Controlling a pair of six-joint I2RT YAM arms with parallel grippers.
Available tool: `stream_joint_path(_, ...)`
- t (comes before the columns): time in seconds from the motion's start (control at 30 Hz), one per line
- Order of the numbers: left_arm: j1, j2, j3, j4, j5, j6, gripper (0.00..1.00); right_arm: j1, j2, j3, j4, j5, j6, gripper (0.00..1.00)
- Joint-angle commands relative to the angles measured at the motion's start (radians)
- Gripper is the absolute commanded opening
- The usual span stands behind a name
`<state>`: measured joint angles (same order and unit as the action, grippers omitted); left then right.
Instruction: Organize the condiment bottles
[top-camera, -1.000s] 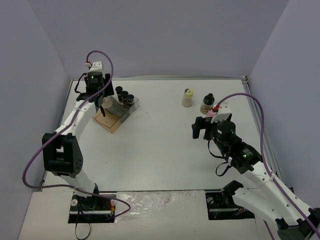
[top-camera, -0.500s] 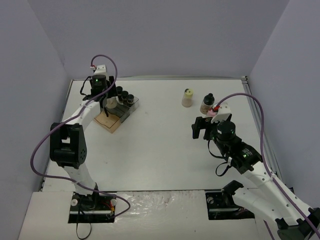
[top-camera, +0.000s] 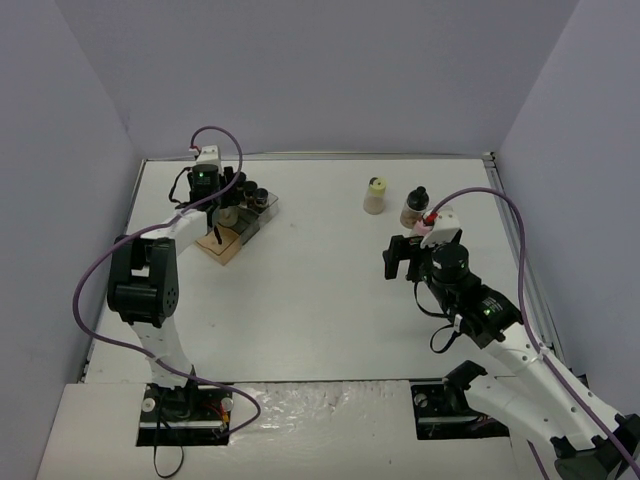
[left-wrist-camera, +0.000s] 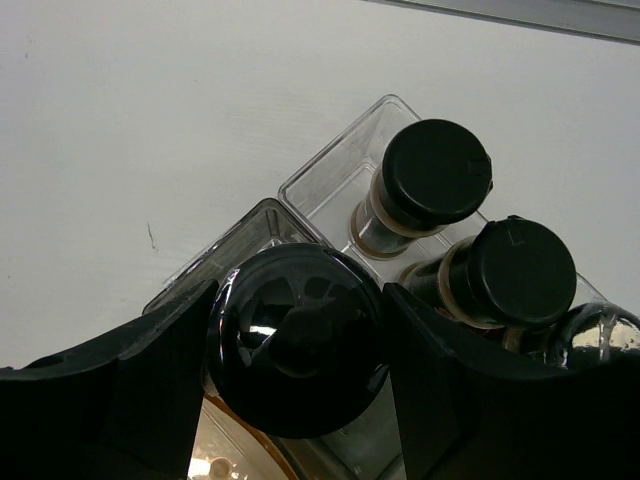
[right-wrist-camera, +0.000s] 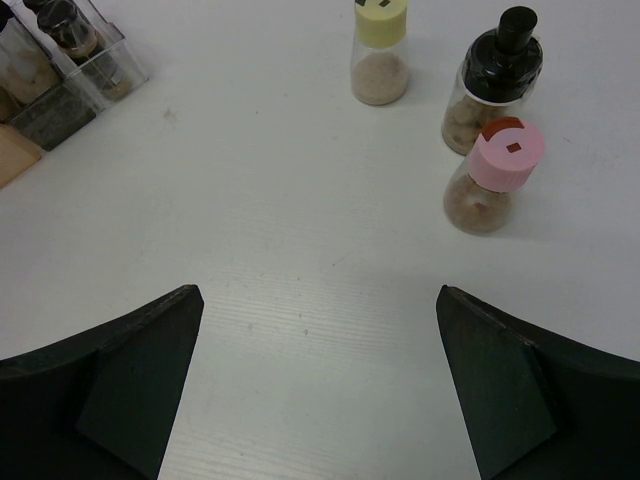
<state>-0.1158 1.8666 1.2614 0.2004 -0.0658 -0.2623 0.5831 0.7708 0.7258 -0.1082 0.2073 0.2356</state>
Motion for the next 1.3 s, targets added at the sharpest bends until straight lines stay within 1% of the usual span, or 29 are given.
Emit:
stream_joint_path(0.0, 0.005, -0.041, -0.005, 0.172, 0.011, 0.024, 0.16, -0.002, 0.011, -0.009, 0.096, 0.003, 0.008, 1.00)
stream_joint_path(0.07, 0.005, -0.036, -0.015, 0.176, 0.008, 0.023, 0.28, -0.002, 0.017, -0.018, 0.098, 0.005, 0.008, 1.00)
stream_joint_path(0.23, 0.005, -0.046, -0.028, 0.164, -0.002, 0.016, 0.54, -0.002, 0.051, -0.007, 0.122, 0.023, 0.011, 1.00)
stream_joint_path(0.27, 0.005, -0.052, -0.030, 0.159, -0.004, 0.016, 0.61, -0.002, 0.060, 0.004, 0.129, 0.026, 0.013, 1.00)
stream_joint_path(0.3, 0.005, -0.060, -0.031, 0.149, -0.008, 0.019, 0.72, -0.002, 0.075, 0.031, 0.130, 0.030, 0.014, 1.00)
stream_joint_path(0.5, 0.005, -0.155, -0.046, 0.061, -0.026, 0.004, 0.97, -0.004, 0.207, 0.151, 0.130, 0.089, -0.012, 1.00)
stream_joint_path(0.63, 0.005, -0.238, -0.034, -0.050, -0.032, -0.023, 0.97, -0.047, 0.323, 0.253, 0.125, 0.097, -0.033, 1.00)
stream_joint_path(0.7, 0.004, -0.289, -0.017, -0.164, -0.026, -0.045, 0.97, -0.118, 0.383, 0.309, 0.120, 0.028, -0.029, 1.00)
stream_joint_path(0.77, 0.002, -0.343, 0.002, -0.239, -0.020, -0.047, 0.97, -0.219, 0.450, 0.365, 0.118, -0.052, -0.022, 1.00)
stream_joint_path(0.83, 0.001, -0.391, 0.018, -0.369, 0.000, -0.037, 0.97, -0.307, 0.519, 0.419, 0.114, -0.097, -0.019, 1.00)
stream_joint_path(0.87, 0.001, -0.411, 0.027, -0.433, 0.014, -0.023, 0.97, -0.341, 0.562, 0.443, 0.114, -0.123, -0.022, 1.00)
stream_joint_path(0.93, -0.001, -0.464, 0.027, -0.519, 0.050, -0.003, 0.97, -0.371, 0.638, 0.506, 0.111, -0.147, -0.033, 1.00)
stream_joint_path(0.97, -0.001, -0.507, 0.021, -0.535, 0.057, 0.009, 0.97, -0.399, 0.671, 0.532, 0.076, -0.151, -0.036, 1.00)
stream_joint_path(1.07, -0.001, -0.582, -0.025, -0.575, 0.066, 0.058, 0.97, -0.428, 0.775, 0.612, 0.058, -0.170, -0.055, 1.00)
stream_joint_path(1.1, -0.001, -0.633, -0.054, -0.570, 0.066, 0.071, 0.97, -0.440, 0.809, 0.632, 0.058, -0.166, -0.066, 0.99)
stream_joint_path(1.17, -0.002, -0.703, -0.113, -0.511, 0.094, 0.082, 0.97, -0.453, 0.886, 0.663, 0.058, -0.165, -0.088, 0.99)
stream_joint_path(1.27, -0.004, -0.730, -0.159, -0.490, 0.134, 0.094, 0.97, -0.461, 0.961, 0.715, 0.059, -0.170, -0.128, 0.99)
